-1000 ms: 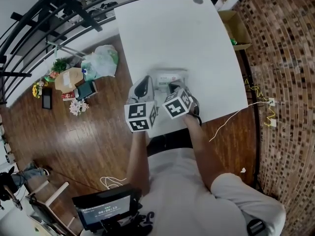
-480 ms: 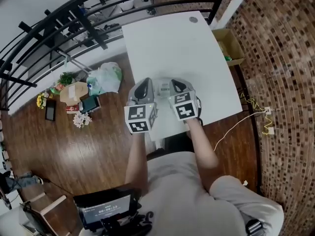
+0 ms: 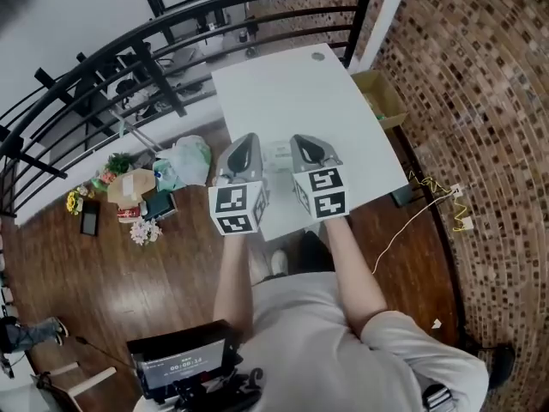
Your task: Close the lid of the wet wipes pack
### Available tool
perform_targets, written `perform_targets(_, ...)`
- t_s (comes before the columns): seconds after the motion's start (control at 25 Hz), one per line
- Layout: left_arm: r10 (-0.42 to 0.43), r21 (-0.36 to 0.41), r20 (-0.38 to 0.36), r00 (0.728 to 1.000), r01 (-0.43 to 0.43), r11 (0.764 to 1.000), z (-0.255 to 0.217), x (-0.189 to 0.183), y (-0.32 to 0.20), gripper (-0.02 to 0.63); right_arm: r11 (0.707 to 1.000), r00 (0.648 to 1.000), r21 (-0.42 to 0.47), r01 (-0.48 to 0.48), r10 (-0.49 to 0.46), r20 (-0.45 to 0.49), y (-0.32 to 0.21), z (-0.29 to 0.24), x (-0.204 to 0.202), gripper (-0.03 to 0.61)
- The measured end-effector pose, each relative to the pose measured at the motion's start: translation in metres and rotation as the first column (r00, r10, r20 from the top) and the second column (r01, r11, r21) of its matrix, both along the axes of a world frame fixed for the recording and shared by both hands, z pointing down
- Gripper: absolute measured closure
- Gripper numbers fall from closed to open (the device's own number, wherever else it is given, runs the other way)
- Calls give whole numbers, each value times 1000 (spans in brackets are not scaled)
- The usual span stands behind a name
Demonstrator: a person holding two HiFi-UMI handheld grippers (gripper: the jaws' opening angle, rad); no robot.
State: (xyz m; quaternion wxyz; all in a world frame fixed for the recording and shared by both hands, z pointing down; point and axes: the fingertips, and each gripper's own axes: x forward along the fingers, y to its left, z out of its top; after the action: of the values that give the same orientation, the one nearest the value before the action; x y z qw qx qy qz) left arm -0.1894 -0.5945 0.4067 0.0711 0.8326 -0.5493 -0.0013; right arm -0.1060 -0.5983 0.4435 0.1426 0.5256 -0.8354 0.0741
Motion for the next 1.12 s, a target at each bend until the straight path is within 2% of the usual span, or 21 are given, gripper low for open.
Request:
perform_targets(0.16, -9, 53, -29, 1000, 10, 999, -22, 14, 24, 598, 994, 999, 105, -35, 31, 40, 28, -30, 13, 589)
perform_targets(0.32, -20, 83, -5, 1000, 21, 996, -37, 37, 59, 598, 981, 995, 185, -54, 37, 93, 63, -55, 36, 589)
perform_targets(0.48, -85, 102, -11, 996, 85, 991, -40, 49, 99, 598, 982, 993, 183, -36, 15, 116, 109, -51, 63, 589)
perform_targets(0.6, -168, 77, -50, 985, 171, 982, -30, 51, 150, 598, 990, 987, 139, -16, -7, 162, 177, -41, 85, 589)
perform_targets(0.68, -178, 64, -63, 982, 181, 981, -24, 71, 186, 598, 992, 984, 128, 2, -24, 178, 219, -37, 105, 589)
perform_targets(0.8, -170, 53, 0, 985, 170, 984, -14, 114, 220, 598, 997, 980, 76, -27, 11, 199, 245, -22, 142, 589)
perform_targets(0.88, -170, 23, 21, 985, 170, 985, -10, 130, 241, 598, 998, 978, 51, -34, 23, 206, 262, -22, 159, 589)
perform_targets(0.96, -165, 18, 22, 986, 165, 986, -17, 134, 259, 598, 996, 978, 83, -18, 0, 209, 278, -38, 162, 589)
perform_targets(1.12, -142, 63, 19, 990, 140, 988, -46, 131, 274, 598, 986, 977, 165, -6, -30, 212, 291, -73, 151, 589)
